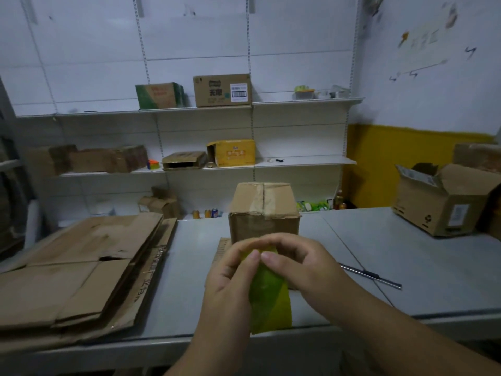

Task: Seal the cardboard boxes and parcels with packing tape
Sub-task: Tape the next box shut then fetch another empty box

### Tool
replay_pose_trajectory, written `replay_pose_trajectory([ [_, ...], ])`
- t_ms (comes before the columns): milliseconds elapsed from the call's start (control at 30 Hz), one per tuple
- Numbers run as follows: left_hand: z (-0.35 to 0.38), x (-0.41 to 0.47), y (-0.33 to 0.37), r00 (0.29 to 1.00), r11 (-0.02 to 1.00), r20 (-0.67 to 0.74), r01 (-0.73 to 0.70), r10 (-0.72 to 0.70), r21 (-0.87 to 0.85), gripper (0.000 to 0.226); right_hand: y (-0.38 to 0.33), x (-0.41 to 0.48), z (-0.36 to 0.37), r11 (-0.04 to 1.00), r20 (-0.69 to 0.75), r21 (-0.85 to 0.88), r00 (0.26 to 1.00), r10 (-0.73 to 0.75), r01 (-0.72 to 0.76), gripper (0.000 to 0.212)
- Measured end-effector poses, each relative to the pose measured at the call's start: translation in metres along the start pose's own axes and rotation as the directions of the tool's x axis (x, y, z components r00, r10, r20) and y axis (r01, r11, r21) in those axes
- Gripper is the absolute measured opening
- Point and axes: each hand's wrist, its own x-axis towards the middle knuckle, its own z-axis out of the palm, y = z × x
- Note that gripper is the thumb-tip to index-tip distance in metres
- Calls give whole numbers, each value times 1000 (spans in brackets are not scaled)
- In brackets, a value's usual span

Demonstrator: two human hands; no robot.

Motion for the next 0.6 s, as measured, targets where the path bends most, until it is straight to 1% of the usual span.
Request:
replay_pose_trajectory([
  [67,-3,-1,-3,1000,999,25,-19,18,39,18,-1,5,-2,999,43,37,999,-12,10,22],
  [133,-3,-2,-4,997,997,68,-29,24,69,15,0,9,-5,996,91,86,996,-13,5,31],
  [167,-2,-3,-4,995,996,96,-37,29,76,13,1,10,-7,993,110,121,994,-8,-5,32],
  [267,1,-4,-2,990,992,128,-77,64,99,10,8,13,-6,992,155,126,988,-20,1,27],
  [300,0,-4,-1,990,990,126,-85,71,110,12,10,13,-6,992,152,126,988,-13,-6,28],
  [367,-3,-4,-4,986,983,148,-103,81,152,19,12,11,-8,993,93,113,995,25,-36,28],
  [433,-8,-3,-7,976,973,208,-108,64,203,18,7,10,-12,1000,40,-11,999,25,-24,28],
  [467,-10,-2,-7,971,964,229,-121,66,236,20,4,11,-15,994,47,-107,999,22,-17,29],
  [500,-11,-1,-6,969,958,237,-134,72,255,17,2,11,-17,978,71,-207,997,27,-11,33],
  [567,-15,5,-1,973,961,215,-138,86,240,8,-4,10,-21,931,126,-364,992,9,38,40],
  [600,-20,9,1,980,967,176,-127,89,219,16,-7,9,-23,914,134,-401,991,-10,64,41],
])
